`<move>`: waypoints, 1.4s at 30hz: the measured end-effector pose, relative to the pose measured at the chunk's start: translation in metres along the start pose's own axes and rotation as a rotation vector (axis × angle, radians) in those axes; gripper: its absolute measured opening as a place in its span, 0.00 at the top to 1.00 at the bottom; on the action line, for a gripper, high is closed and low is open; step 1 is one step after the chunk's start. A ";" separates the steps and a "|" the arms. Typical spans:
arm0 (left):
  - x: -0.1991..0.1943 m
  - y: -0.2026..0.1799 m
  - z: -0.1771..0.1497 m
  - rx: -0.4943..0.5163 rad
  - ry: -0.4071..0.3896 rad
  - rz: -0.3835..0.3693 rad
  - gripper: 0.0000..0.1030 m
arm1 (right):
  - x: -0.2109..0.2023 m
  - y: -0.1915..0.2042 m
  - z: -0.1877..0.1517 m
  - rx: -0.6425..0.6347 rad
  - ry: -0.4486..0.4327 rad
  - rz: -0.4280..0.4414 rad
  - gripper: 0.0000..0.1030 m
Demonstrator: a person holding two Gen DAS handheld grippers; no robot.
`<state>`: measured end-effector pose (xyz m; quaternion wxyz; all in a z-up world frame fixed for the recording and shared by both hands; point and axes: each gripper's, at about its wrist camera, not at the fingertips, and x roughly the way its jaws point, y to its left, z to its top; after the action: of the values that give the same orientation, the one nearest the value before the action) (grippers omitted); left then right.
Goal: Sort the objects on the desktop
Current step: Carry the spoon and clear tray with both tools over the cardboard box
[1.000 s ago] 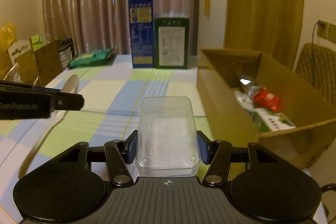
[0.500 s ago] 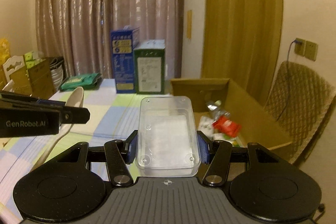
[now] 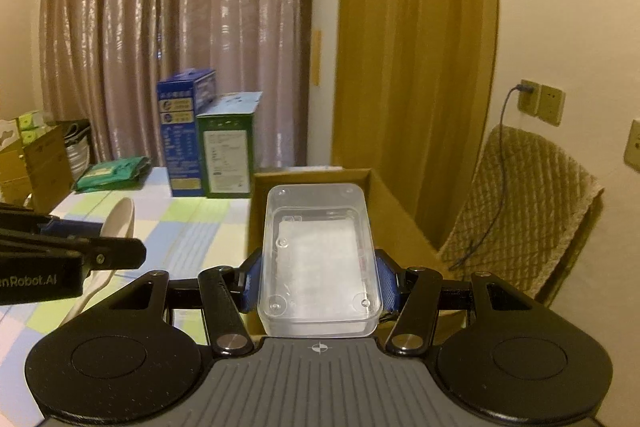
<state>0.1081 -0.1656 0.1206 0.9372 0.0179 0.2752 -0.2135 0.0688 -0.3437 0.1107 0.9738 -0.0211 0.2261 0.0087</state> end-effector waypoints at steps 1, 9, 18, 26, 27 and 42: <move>0.003 -0.004 0.002 0.001 0.000 -0.005 0.73 | 0.001 -0.005 0.001 0.001 0.001 -0.006 0.48; 0.038 -0.026 0.017 -0.008 0.018 -0.044 0.73 | 0.011 -0.043 0.006 0.002 0.019 -0.024 0.48; 0.076 -0.042 0.031 -0.025 0.045 -0.061 0.73 | 0.037 -0.062 0.012 -0.004 0.038 -0.015 0.48; 0.098 -0.041 0.037 -0.041 0.060 -0.061 0.73 | 0.057 -0.073 0.018 -0.005 0.048 -0.004 0.48; 0.100 -0.040 0.038 -0.046 0.062 -0.063 0.73 | 0.059 -0.073 0.018 -0.004 0.051 -0.003 0.48; 0.145 -0.023 0.054 -0.165 0.081 -0.075 0.73 | 0.099 -0.089 0.015 0.020 0.098 0.015 0.48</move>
<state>0.2359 -0.2508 0.0928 0.9150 -0.0609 0.3298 -0.2242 0.1663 -0.4308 0.0839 0.9617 -0.0102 0.2735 0.0124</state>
